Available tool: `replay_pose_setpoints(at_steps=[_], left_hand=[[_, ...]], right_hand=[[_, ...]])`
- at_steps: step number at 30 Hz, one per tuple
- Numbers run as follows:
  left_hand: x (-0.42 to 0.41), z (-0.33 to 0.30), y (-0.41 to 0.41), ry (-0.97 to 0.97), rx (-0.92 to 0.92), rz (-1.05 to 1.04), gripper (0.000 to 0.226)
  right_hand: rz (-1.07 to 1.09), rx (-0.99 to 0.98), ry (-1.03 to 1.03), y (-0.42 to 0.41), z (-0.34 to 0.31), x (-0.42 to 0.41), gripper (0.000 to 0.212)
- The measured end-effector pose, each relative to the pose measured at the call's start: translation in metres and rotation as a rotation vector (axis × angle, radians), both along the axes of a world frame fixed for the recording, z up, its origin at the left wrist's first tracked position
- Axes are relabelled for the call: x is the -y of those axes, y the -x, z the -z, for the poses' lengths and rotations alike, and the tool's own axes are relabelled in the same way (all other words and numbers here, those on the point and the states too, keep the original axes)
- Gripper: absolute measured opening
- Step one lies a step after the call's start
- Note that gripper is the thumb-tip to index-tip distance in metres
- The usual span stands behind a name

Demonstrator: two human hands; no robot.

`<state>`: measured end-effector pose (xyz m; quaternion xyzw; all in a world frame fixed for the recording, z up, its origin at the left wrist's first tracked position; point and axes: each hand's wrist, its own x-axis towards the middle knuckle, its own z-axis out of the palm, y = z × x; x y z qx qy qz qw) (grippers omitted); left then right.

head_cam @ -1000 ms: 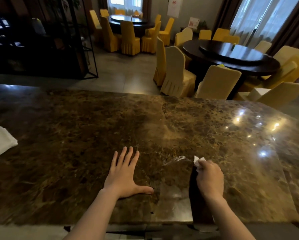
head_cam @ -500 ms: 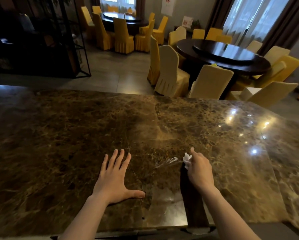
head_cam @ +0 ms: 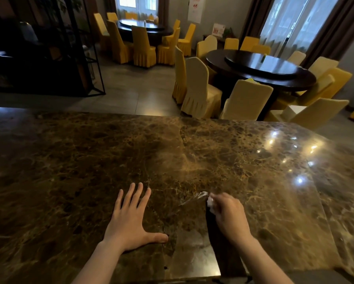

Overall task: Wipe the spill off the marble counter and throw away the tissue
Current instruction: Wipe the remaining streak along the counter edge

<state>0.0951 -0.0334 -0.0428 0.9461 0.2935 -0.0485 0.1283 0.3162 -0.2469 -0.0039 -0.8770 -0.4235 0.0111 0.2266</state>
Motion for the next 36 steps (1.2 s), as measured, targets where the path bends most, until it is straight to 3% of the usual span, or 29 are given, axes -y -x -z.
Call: replay_pose_setpoints(at_steps=[2,7,15,22,29,34,36], left_hand=[[-0.001,0.001,0.001,0.000,0.004,-0.003,0.154],[-0.003,0.001,0.000,0.014,0.012,-0.004,0.155],[-0.003,0.001,0.000,0.024,0.031,-0.009,0.154],[-0.002,-0.003,-0.001,0.035,0.004,-0.005,0.154],[-0.002,-0.004,0.000,0.050,0.000,-0.005,0.154],[-0.002,-0.006,-0.001,0.054,-0.020,-0.002,0.156],[-0.002,-0.007,-0.001,0.055,-0.033,0.004,0.156]], right_hand=[[0.014,0.013,0.043,-0.014,-0.007,-0.020,0.039],[0.059,-0.052,0.090,-0.025,-0.013,-0.045,0.013],[-0.169,-0.056,0.115,-0.001,-0.003,-0.016,0.017],[0.173,-0.003,-0.044,0.000,-0.020,-0.054,0.014],[-0.153,0.018,0.067,0.038,-0.004,-0.045,0.020],[0.154,0.034,0.043,0.004,-0.012,-0.048,0.019],[0.178,0.035,0.025,0.021,-0.010,-0.060,0.020]])
